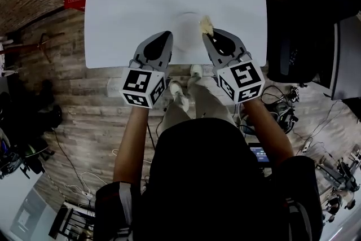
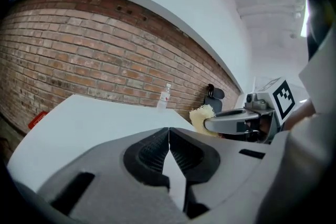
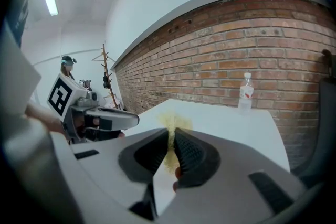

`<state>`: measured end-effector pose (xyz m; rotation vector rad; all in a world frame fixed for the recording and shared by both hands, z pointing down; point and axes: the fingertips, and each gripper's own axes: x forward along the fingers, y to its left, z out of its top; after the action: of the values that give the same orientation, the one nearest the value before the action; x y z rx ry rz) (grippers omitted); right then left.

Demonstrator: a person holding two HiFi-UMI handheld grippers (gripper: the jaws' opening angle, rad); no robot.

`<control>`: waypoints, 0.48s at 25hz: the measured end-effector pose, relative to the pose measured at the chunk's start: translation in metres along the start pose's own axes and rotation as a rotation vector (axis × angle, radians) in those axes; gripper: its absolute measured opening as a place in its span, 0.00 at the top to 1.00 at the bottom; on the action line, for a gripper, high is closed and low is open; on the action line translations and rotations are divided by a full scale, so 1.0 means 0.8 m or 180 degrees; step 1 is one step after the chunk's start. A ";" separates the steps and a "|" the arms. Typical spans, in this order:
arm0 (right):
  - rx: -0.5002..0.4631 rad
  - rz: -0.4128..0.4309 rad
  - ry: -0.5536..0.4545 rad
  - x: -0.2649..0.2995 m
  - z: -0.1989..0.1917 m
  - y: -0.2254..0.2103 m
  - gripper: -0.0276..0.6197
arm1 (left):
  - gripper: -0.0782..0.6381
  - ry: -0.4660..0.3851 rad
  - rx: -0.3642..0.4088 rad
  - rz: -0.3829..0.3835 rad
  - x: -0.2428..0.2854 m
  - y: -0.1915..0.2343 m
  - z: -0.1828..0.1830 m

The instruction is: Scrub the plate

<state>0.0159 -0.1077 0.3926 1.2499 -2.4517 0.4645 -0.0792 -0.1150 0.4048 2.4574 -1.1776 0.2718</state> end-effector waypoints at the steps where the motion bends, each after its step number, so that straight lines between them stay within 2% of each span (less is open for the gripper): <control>1: 0.0014 -0.0006 0.0008 0.002 -0.003 -0.003 0.89 | 0.86 -0.0010 -0.0042 0.0026 0.001 0.004 -0.003; 6: 0.0058 -0.0032 0.0076 0.015 -0.024 -0.013 0.89 | 0.86 0.0046 -0.0109 0.0086 0.011 0.019 -0.028; 12: 0.0059 0.0009 0.0219 0.024 -0.055 -0.015 0.89 | 0.86 0.0248 0.0029 -0.0021 0.030 0.018 -0.061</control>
<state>0.0219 -0.1088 0.4415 1.2175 -2.3975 0.5234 -0.0758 -0.1190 0.4607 2.4349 -1.1379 0.3683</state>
